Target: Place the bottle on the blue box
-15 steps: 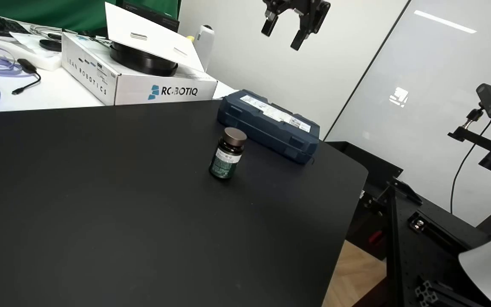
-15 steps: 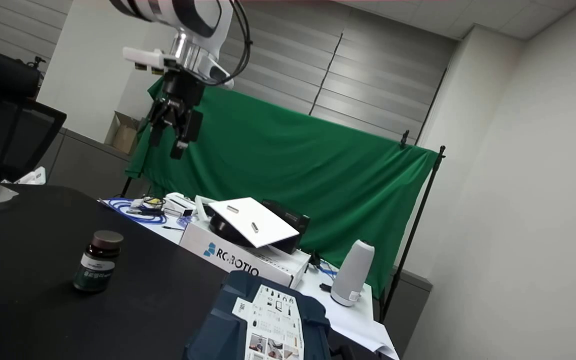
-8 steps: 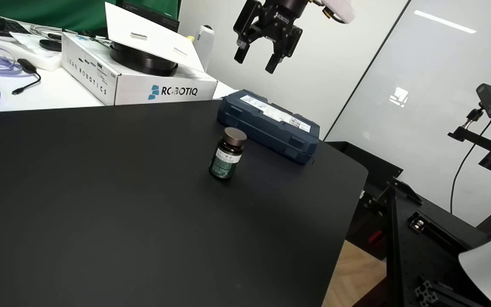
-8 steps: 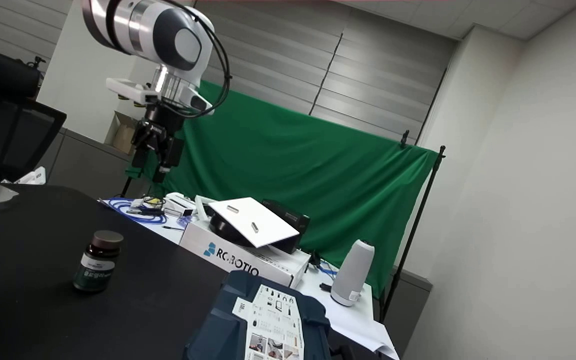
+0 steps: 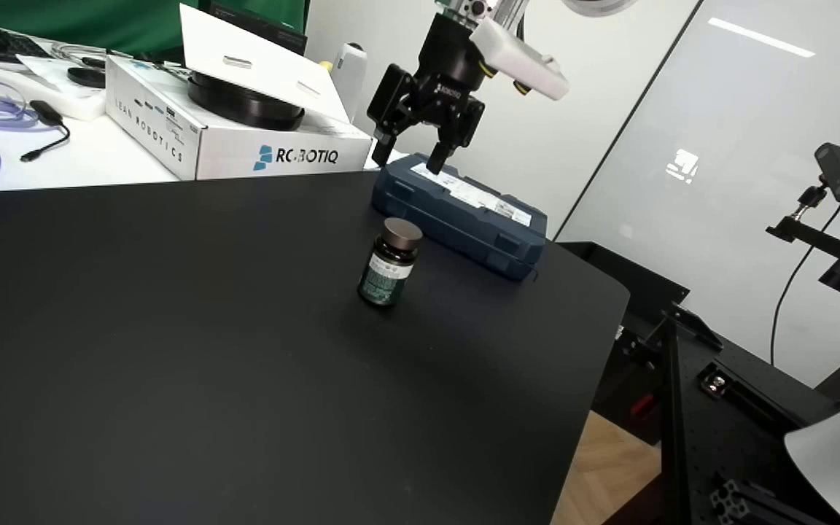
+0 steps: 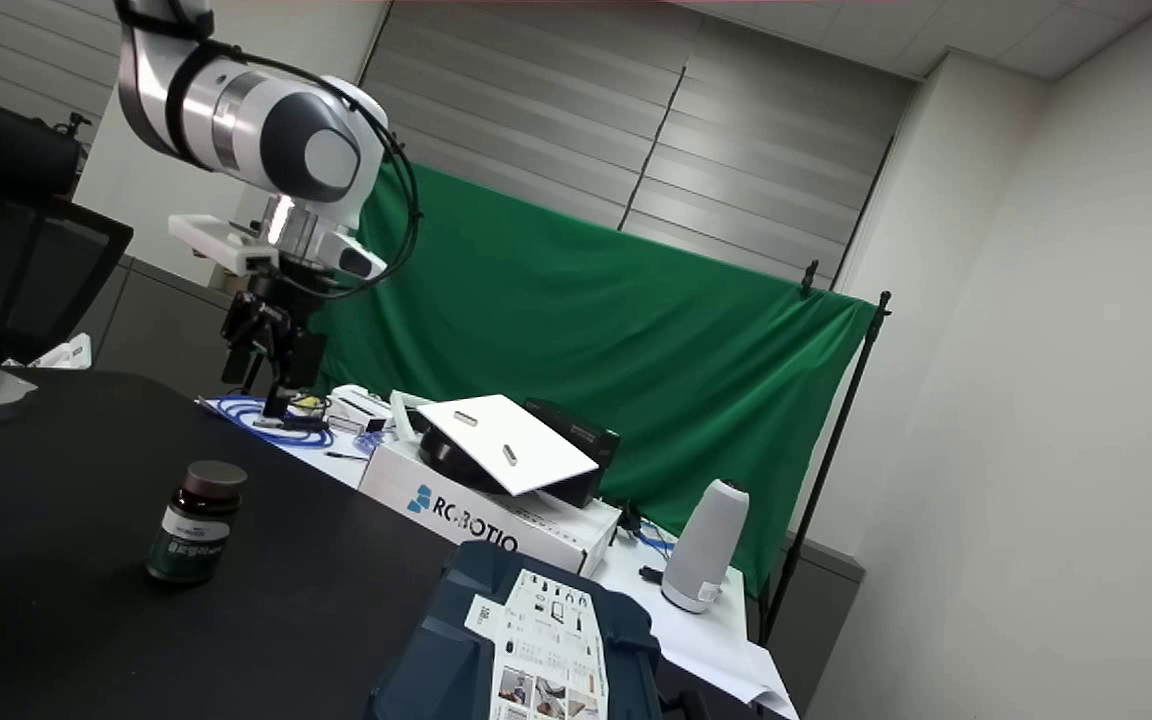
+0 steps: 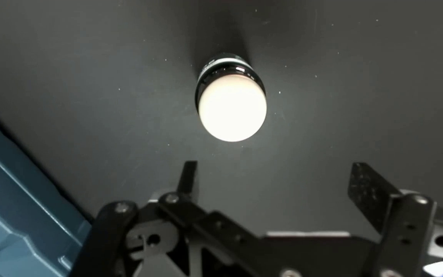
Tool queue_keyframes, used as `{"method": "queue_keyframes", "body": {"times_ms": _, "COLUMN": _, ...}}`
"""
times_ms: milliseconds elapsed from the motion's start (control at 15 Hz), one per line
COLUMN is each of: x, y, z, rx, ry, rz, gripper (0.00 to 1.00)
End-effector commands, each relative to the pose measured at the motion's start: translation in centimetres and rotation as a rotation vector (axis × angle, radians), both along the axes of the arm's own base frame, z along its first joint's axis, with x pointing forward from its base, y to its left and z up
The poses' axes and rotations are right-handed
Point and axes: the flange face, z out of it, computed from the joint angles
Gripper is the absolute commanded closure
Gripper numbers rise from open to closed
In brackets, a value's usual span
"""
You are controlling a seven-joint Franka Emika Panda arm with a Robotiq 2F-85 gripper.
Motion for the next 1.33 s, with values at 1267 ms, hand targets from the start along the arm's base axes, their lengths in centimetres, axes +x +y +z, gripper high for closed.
{"method": "queue_keyframes", "body": {"times_ms": 1267, "x": -0.7, "y": -1.4, "z": -8.2, "rx": -0.046, "ry": 0.053, "rz": -0.077, "gripper": 0.32}}
